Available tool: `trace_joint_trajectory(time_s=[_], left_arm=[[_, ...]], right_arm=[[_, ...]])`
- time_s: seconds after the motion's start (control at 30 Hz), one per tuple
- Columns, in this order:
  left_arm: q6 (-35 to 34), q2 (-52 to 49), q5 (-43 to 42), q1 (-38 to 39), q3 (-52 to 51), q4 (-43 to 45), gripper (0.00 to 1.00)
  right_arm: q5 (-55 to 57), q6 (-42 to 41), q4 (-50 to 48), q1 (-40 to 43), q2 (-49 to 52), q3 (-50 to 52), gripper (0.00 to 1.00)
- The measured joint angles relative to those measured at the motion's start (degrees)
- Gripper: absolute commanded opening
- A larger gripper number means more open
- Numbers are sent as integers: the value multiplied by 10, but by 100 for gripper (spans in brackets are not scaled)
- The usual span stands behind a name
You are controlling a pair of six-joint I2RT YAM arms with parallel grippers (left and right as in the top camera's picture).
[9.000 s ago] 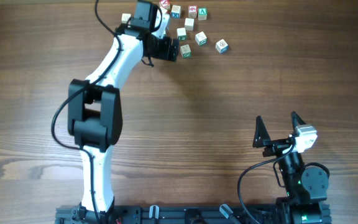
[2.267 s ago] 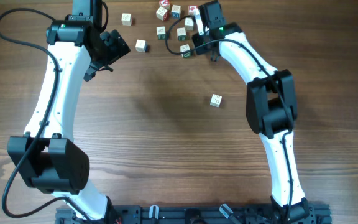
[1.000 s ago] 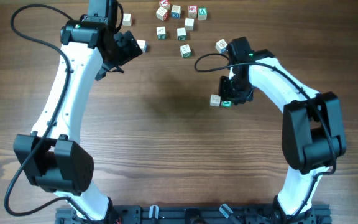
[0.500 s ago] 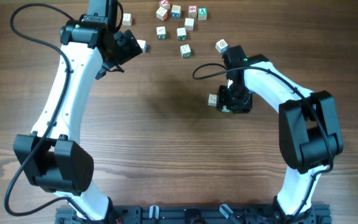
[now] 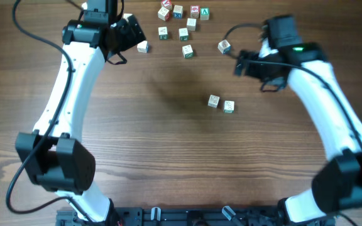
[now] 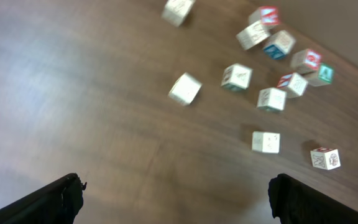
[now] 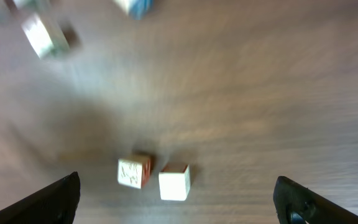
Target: Form a horizontal line
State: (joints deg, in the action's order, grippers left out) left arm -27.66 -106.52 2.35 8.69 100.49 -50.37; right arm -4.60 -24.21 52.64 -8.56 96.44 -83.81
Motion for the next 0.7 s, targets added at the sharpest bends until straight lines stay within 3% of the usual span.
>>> trace_joint_trajectory(time_s=[0.2,0.5,0.57,0.7], left_arm=[[69,-90,-9,-1,0,80,100],[142,-246,-23,6,-1,209,100],[149,-259,-24,10,-2,229,93],[156,-275,-24,15,-2,272,64]], right_arm=[[5,0,13,54,-20,-3,100],[6,20,13,57,-18,-3,100],[6,20,14,57,-18,-3,100],[6,20,14,57,-18,-3,100]])
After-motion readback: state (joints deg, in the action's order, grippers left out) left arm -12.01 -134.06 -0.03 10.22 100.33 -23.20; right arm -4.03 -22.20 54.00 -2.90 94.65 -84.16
